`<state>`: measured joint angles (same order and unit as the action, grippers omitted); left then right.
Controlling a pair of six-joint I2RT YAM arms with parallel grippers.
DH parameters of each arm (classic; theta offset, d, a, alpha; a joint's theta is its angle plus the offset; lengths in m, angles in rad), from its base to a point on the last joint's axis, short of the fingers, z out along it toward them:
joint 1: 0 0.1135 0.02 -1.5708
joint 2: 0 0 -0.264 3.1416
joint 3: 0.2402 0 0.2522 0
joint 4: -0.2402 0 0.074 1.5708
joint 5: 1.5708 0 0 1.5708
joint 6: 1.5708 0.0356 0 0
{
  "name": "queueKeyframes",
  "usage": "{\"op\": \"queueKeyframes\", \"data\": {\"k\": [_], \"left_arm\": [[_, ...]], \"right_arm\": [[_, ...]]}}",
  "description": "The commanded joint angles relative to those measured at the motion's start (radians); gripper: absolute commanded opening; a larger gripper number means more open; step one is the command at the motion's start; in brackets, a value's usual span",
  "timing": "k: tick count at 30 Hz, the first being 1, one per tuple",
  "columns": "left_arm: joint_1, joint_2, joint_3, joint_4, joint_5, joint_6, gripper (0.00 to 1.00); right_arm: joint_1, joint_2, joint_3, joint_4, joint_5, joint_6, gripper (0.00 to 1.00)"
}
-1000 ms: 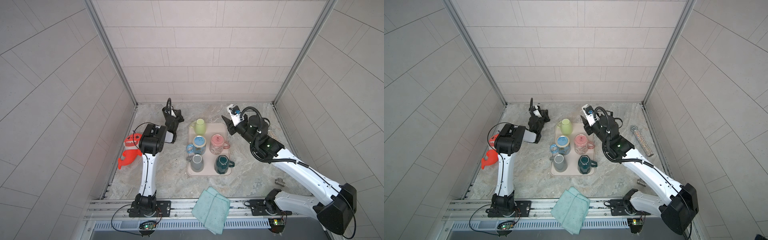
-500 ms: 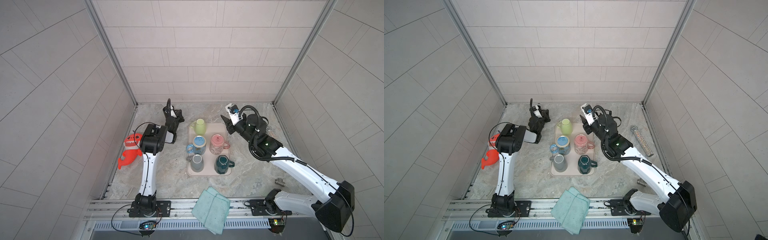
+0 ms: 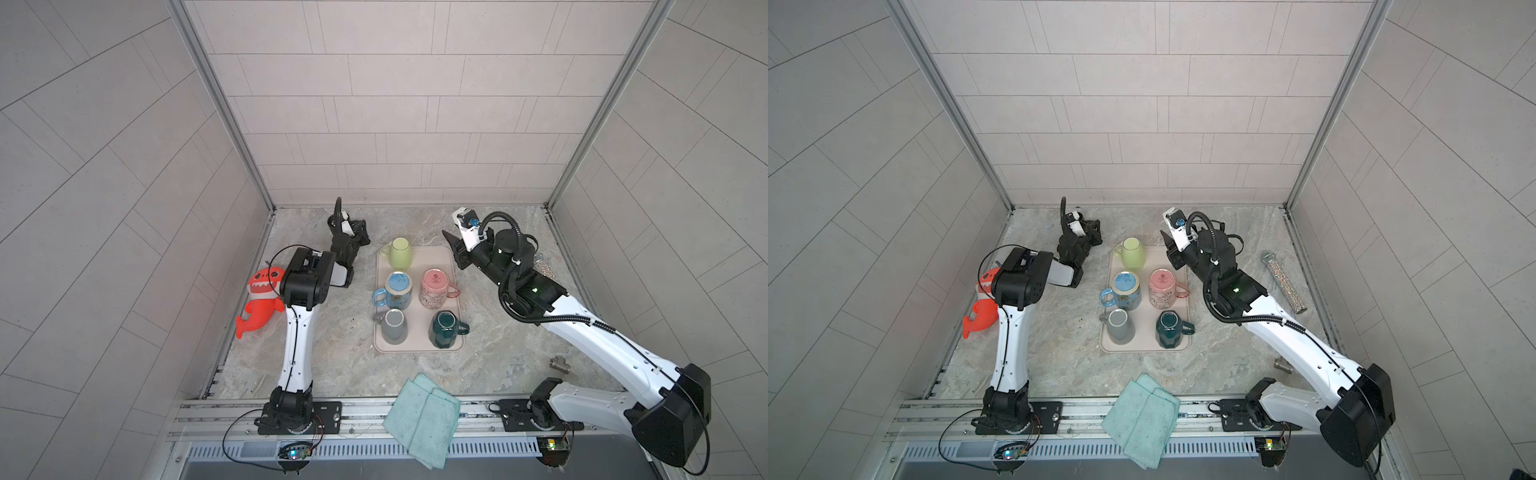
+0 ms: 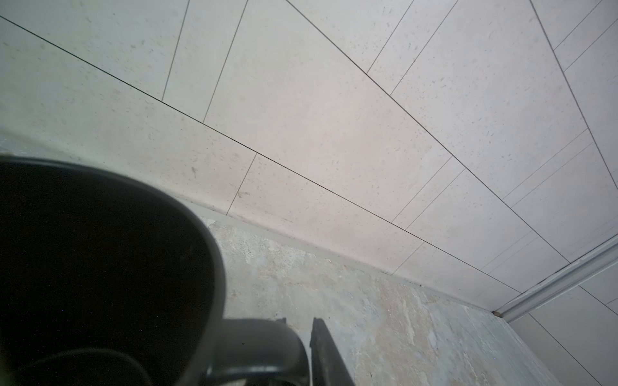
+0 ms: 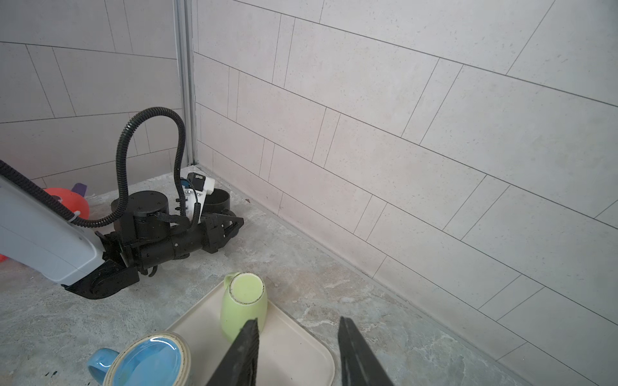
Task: Turn the mug right side up
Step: Place the mug at the top-left of the table.
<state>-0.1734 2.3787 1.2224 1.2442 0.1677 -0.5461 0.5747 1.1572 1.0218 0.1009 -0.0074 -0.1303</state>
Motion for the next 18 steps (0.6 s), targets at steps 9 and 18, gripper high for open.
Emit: {"op": "queueKeyframes", "data": {"k": [9,18], "left_arm": [[-0.007,-0.015,-0.029,0.085,0.024,-0.018,0.26],[-0.006,-0.028,-0.052,0.086,0.034,-0.034,0.33]], "right_arm": [[-0.003,-0.039,-0.014,0.005,0.023,0.007,0.40],[-0.003,-0.045,-0.016,0.006,0.023,0.009,0.40]]}}
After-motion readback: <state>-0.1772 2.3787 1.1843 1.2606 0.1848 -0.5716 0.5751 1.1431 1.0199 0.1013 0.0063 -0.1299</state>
